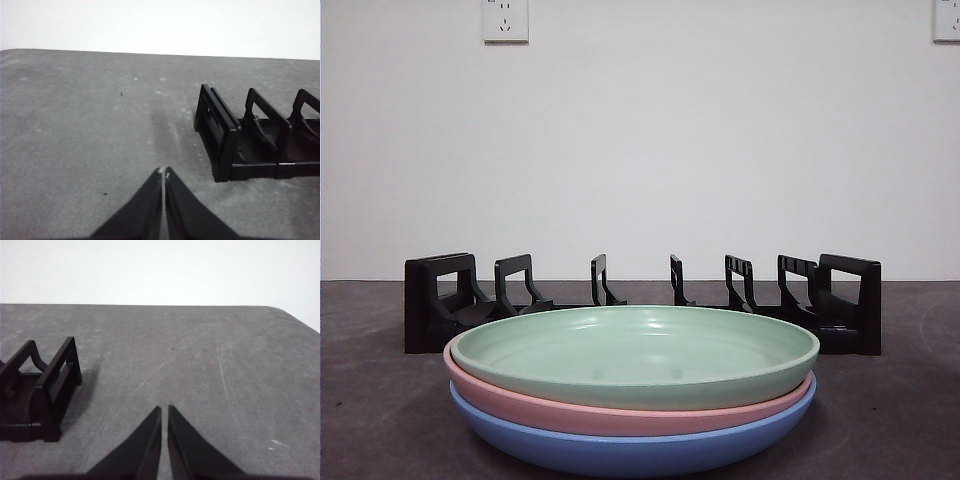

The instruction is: Place the plate

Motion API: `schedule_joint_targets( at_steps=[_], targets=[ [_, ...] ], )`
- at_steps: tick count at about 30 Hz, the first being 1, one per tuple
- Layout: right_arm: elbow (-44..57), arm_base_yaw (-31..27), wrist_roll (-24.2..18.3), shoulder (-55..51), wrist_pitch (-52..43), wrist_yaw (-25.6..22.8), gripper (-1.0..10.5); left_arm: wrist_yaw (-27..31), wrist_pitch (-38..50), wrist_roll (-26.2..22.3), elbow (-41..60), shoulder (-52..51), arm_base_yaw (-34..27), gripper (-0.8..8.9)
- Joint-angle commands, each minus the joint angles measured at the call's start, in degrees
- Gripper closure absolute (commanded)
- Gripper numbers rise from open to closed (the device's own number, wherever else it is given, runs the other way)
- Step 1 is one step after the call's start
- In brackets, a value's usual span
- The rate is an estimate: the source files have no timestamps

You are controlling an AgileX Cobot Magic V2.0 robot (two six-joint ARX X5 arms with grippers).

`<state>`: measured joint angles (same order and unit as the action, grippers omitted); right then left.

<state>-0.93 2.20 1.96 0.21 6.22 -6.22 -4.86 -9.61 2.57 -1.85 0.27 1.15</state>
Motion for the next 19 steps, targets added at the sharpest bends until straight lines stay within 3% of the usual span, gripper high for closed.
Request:
schedule_joint_targets(
  at_steps=[1,19],
  targets=[
    [0.2,0.0,0.3,0.0,-0.6,-0.2,9.3,-0.3,0.6,0.0,1.1,0.0,-0.1,8.06],
    [0.2,0.0,0.3,0.0,-0.6,-0.2,9.3,-0.3,0.5,0.0,1.1,0.0,0.5,8.06]
  ],
)
